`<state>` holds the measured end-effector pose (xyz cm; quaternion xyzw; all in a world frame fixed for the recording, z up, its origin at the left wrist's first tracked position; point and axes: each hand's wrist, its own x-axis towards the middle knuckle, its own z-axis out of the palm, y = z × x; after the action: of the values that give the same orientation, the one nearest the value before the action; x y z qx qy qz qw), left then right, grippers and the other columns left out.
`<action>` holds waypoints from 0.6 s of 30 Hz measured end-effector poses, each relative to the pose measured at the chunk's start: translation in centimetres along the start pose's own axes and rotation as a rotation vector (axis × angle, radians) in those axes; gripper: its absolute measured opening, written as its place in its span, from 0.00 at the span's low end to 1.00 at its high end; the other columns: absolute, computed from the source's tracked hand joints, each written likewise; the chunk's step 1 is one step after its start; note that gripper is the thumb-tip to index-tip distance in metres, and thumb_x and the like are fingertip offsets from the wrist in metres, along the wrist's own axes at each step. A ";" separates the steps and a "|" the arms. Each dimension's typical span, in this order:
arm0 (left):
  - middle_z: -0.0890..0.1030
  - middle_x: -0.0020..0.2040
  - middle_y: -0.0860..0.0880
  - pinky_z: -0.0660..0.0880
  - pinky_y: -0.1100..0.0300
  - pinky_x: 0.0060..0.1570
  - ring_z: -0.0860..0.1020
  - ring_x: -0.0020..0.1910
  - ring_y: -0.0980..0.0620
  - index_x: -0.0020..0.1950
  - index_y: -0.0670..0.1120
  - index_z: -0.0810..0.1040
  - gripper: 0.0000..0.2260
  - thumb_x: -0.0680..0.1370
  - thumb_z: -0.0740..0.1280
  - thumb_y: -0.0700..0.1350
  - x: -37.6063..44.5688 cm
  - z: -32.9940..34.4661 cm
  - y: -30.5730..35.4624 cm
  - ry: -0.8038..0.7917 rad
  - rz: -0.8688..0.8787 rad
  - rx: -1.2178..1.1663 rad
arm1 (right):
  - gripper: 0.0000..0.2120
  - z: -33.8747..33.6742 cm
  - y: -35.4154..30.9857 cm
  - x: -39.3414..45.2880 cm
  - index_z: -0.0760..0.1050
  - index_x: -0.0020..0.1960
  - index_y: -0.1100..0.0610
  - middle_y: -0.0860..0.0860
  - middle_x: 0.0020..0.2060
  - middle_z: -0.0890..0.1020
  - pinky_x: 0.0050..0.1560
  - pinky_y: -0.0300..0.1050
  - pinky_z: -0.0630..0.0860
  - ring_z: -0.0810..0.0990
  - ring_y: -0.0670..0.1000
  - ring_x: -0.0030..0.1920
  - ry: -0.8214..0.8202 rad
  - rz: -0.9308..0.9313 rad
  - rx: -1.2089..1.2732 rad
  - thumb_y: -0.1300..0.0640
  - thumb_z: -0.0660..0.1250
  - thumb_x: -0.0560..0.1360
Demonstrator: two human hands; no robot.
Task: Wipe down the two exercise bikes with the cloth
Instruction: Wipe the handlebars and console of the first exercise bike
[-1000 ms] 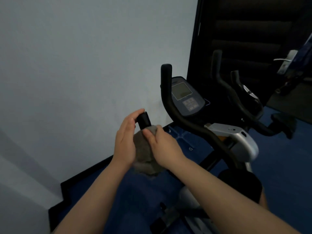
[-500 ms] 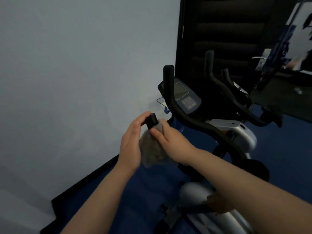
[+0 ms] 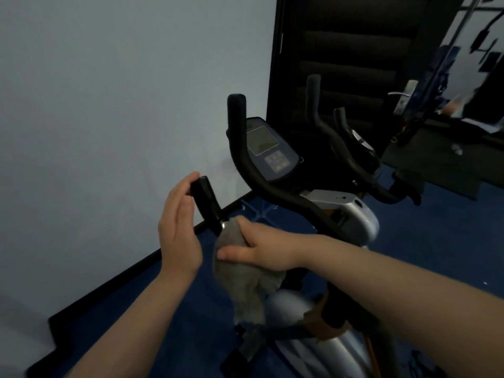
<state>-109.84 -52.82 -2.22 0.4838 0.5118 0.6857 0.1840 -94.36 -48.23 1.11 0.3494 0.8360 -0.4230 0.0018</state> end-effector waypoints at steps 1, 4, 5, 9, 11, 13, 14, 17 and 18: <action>0.74 0.66 0.57 0.63 0.73 0.65 0.70 0.66 0.63 0.70 0.46 0.72 0.20 0.82 0.51 0.49 -0.2 0.4 0.1 0.029 -0.013 0.009 | 0.24 -0.5 0.7 -0.9 0.63 0.64 0.55 0.49 0.54 0.76 0.49 0.39 0.72 0.76 0.47 0.53 -0.083 0.006 -0.062 0.40 0.64 0.77; 0.70 0.71 0.56 0.60 0.76 0.65 0.67 0.69 0.66 0.74 0.48 0.67 0.19 0.83 0.53 0.48 -1.3 2.2 0.7 0.141 -0.066 0.024 | 0.25 -1.2 2.7 -2.8 0.65 0.63 0.56 0.54 0.55 0.78 0.51 0.44 0.74 0.78 0.52 0.53 -0.291 -0.010 -0.328 0.38 0.62 0.77; 0.67 0.73 0.57 0.59 0.77 0.65 0.64 0.69 0.69 0.75 0.50 0.65 0.19 0.84 0.53 0.46 -1.8 3.0 1.0 0.176 -0.089 0.025 | 0.26 -1.3 3.1 -3.0 0.65 0.63 0.57 0.55 0.55 0.78 0.52 0.46 0.74 0.78 0.54 0.53 -0.320 -0.032 -0.387 0.37 0.62 0.77; 0.52 0.78 0.63 0.50 0.71 0.72 0.53 0.73 0.71 0.78 0.56 0.50 0.23 0.84 0.53 0.48 -4.4 6.3 1.6 0.248 -0.133 0.119 | 0.26 -3.4 4.2 -3.1 0.65 0.64 0.56 0.56 0.57 0.78 0.50 0.46 0.71 0.77 0.56 0.55 -0.438 -0.159 -0.630 0.38 0.62 0.77; 0.49 0.78 0.63 0.47 0.68 0.73 0.49 0.75 0.68 0.79 0.54 0.49 0.26 0.82 0.53 0.53 -5.7 7.4 1.6 0.263 -0.108 0.252 | 0.23 -5.5 5.2 -3.5 0.65 0.66 0.52 0.54 0.58 0.77 0.52 0.48 0.71 0.76 0.56 0.57 -0.472 -0.266 -0.802 0.40 0.63 0.77; 0.49 0.78 0.63 0.45 0.72 0.72 0.48 0.76 0.66 0.79 0.53 0.53 0.27 0.80 0.52 0.58 -6.8 8.6 1.6 0.275 -0.076 0.380 | 0.23 -7.5 6.0 -3.8 0.63 0.71 0.48 0.53 0.60 0.77 0.59 0.50 0.69 0.75 0.55 0.61 -0.462 -0.372 -0.979 0.44 0.63 0.79; 0.51 0.78 0.64 0.45 0.73 0.71 0.48 0.76 0.65 0.78 0.53 0.55 0.28 0.80 0.51 0.59 -7.3 9.3 1.7 0.283 -0.065 0.421 | 0.24 -8.1 6.3 -3.8 0.62 0.74 0.47 0.52 0.61 0.77 0.65 0.50 0.66 0.74 0.55 0.62 -0.431 -0.450 -1.104 0.45 0.62 0.79; 0.56 0.75 0.66 0.49 0.59 0.75 0.51 0.76 0.65 0.77 0.52 0.62 0.27 0.79 0.50 0.60 -8.6 11.2 2.2 0.341 -0.065 0.514 | 0.23 -9.1 6.4 -3.8 0.62 0.75 0.47 0.50 0.60 0.80 0.75 0.48 0.52 0.75 0.51 0.62 -0.281 -0.698 -1.361 0.48 0.59 0.81; 0.58 0.75 0.65 0.50 0.55 0.76 0.52 0.76 0.65 0.76 0.52 0.63 0.26 0.79 0.51 0.60 -9.0 11.6 2.5 0.353 -0.070 0.525 | 0.22 -9.3 6.8 -3.7 0.63 0.75 0.47 0.49 0.58 0.81 0.75 0.49 0.54 0.76 0.51 0.62 -0.261 -0.739 -1.332 0.49 0.59 0.81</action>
<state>-95.18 -54.48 -4.21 0.3704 0.7115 0.5970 -0.0154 -84.89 -41.09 3.42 -0.0796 0.9695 0.1585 0.1689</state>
